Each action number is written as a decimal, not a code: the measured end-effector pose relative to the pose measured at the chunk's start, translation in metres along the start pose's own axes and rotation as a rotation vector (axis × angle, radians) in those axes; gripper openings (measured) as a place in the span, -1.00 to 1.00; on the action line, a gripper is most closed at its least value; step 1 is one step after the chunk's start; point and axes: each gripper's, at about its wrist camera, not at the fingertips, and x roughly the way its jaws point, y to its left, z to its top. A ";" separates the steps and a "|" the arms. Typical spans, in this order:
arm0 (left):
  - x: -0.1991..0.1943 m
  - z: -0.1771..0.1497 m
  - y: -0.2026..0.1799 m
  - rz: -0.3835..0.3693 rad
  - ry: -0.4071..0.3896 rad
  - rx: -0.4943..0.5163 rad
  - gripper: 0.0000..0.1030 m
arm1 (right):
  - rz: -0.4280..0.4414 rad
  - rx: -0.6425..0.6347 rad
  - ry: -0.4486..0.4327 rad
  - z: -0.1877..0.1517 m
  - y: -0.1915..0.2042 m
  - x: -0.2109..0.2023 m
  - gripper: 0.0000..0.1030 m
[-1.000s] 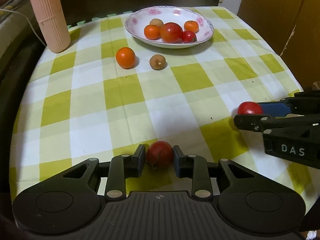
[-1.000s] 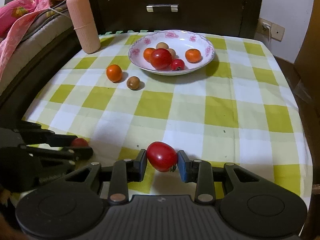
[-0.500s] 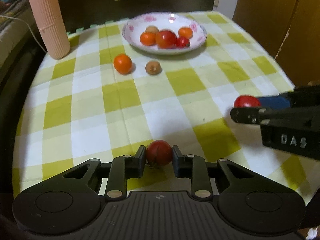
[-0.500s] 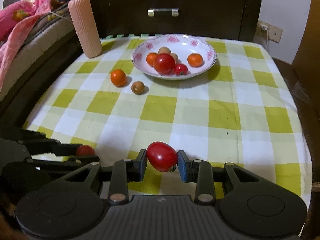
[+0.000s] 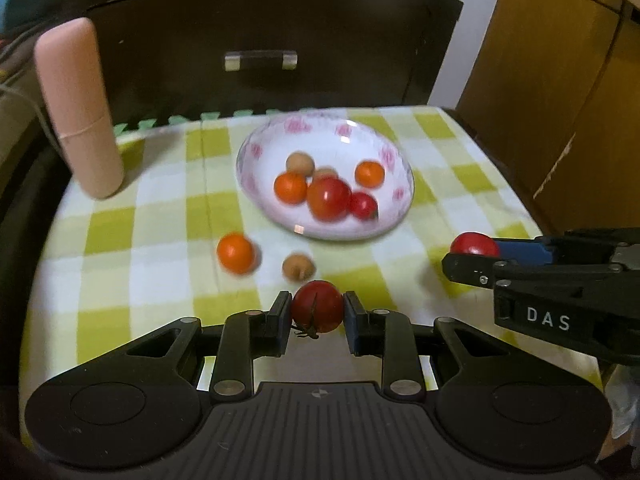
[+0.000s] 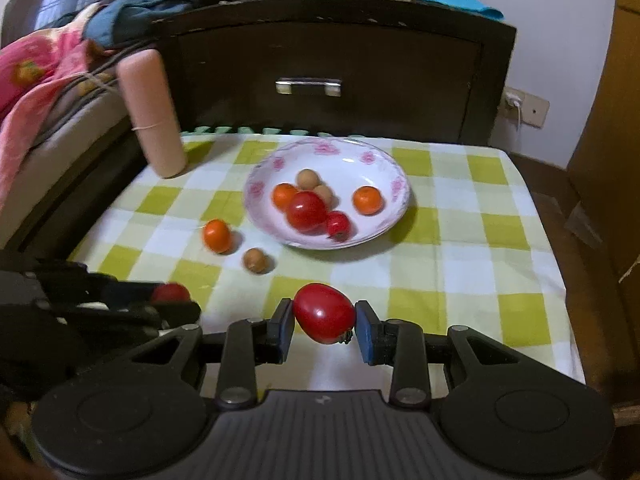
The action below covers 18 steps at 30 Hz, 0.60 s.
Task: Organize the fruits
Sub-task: 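Carry both held red tomatoes toward the white bowl, then lower both red tomatoes into the bowl and open both tools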
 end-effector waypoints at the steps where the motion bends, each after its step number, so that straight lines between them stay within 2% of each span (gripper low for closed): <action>1: 0.004 0.006 0.001 -0.005 -0.003 -0.005 -0.33 | 0.003 0.015 0.004 0.004 -0.005 0.004 -0.39; 8: 0.030 0.041 0.006 -0.005 -0.023 -0.023 -0.32 | -0.003 0.038 -0.008 0.037 -0.025 0.036 -0.39; 18: 0.060 0.064 0.008 -0.007 -0.005 -0.026 -0.31 | -0.015 0.034 0.016 0.060 -0.040 0.082 -0.39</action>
